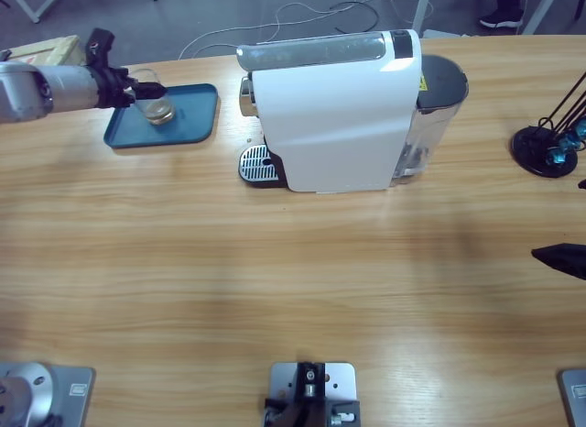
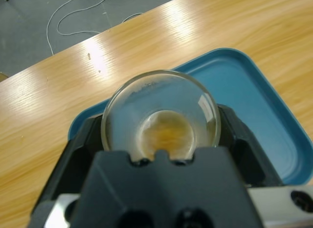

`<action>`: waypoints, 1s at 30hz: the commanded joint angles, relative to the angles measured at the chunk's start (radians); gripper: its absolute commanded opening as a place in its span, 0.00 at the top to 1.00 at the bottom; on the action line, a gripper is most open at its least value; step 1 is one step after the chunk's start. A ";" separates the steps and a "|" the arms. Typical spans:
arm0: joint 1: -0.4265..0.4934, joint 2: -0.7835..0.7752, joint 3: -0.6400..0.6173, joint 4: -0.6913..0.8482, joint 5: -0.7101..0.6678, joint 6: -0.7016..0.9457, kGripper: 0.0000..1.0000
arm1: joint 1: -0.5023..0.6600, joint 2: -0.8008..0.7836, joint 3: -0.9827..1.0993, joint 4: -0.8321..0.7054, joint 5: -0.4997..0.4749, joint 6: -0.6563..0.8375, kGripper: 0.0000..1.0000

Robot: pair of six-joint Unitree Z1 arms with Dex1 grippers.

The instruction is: Pour coffee

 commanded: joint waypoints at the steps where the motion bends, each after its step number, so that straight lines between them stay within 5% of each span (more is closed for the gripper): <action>1: -0.006 0.037 0.010 -0.001 0.007 -0.017 0.02 | -0.019 0.017 -0.009 -0.002 0.003 -0.010 0.00; 7: 0.004 -0.093 0.084 -0.008 0.002 -0.030 0.02 | -0.019 0.016 -0.008 -0.002 0.002 -0.010 0.00; 12: 0.012 -0.445 0.188 0.026 0.000 -0.106 0.02 | -0.019 0.013 -0.007 -0.002 0.002 -0.012 0.00; 19: -0.252 -0.943 0.251 0.628 0.012 -0.288 0.02 | -0.019 0.044 -0.014 0.002 -0.051 -0.006 0.00; 25: -0.383 -1.309 0.422 0.772 -0.028 -0.370 0.00 | -0.019 0.090 -0.022 0.007 -0.125 0.015 0.00; 30: -0.384 -1.356 0.393 0.846 -0.041 -0.368 0.00 | -0.019 0.071 -0.013 0.000 -0.126 0.015 0.00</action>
